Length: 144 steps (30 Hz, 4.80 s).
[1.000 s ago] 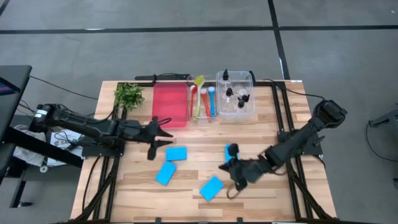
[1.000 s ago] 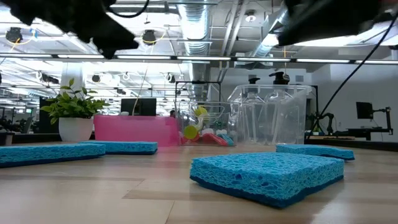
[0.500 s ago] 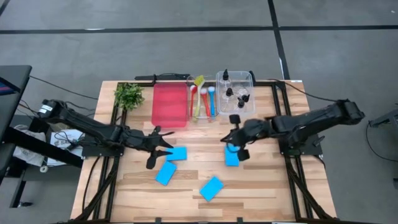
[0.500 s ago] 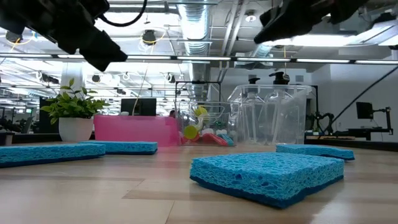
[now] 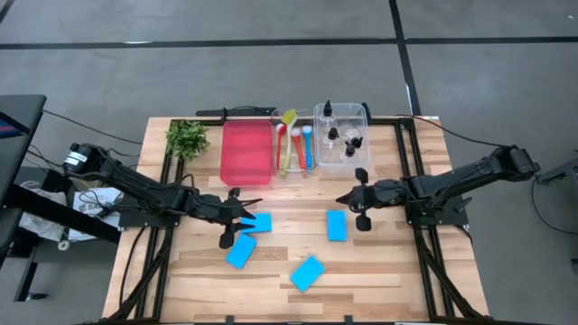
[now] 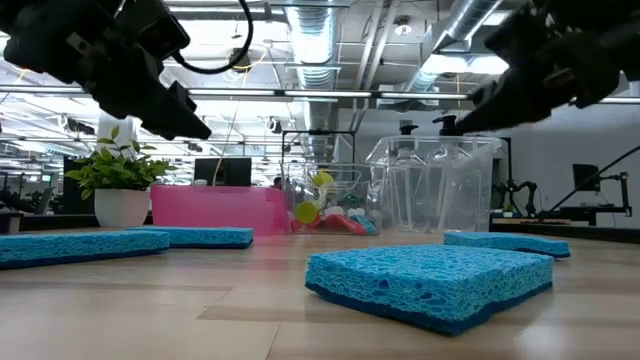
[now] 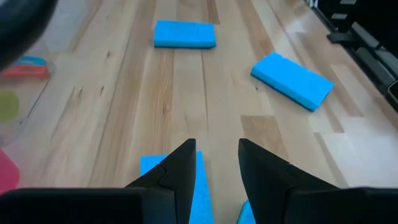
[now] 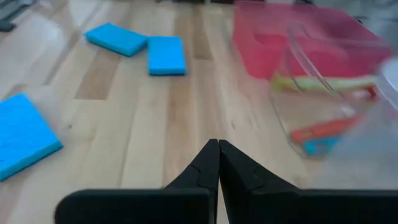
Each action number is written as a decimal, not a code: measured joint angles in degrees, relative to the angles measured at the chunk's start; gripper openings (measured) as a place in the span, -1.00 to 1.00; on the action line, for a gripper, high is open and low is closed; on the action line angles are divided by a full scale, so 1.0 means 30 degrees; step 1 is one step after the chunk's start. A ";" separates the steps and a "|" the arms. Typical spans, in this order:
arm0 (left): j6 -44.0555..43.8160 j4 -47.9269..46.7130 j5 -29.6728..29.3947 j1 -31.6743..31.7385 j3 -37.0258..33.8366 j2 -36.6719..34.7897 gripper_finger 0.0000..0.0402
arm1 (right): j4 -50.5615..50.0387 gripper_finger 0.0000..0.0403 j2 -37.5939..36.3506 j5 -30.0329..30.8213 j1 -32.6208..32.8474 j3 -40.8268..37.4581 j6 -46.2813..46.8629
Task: Pick & Place Kitchen Sink Supplies
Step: Put the bottom left blue sponge into the red bin
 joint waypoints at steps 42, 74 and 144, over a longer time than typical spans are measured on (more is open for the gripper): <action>-0.3475 -0.2412 0.0389 -0.6792 0.0015 0.2664 -0.15 | 0.0336 -0.82 -0.0070 0.3003 0.3078 -0.0643 0.0948; -0.2289 -0.2793 -0.3947 -0.8102 0.1581 0.5549 -0.15 | 0.0253 -0.82 -0.0063 0.2996 0.3078 -0.0650 0.1102; -0.2489 -0.0058 -0.0802 -0.7992 0.1610 0.5818 -0.98 | 0.0239 -0.90 -0.0063 0.2923 0.3078 -0.0650 0.1104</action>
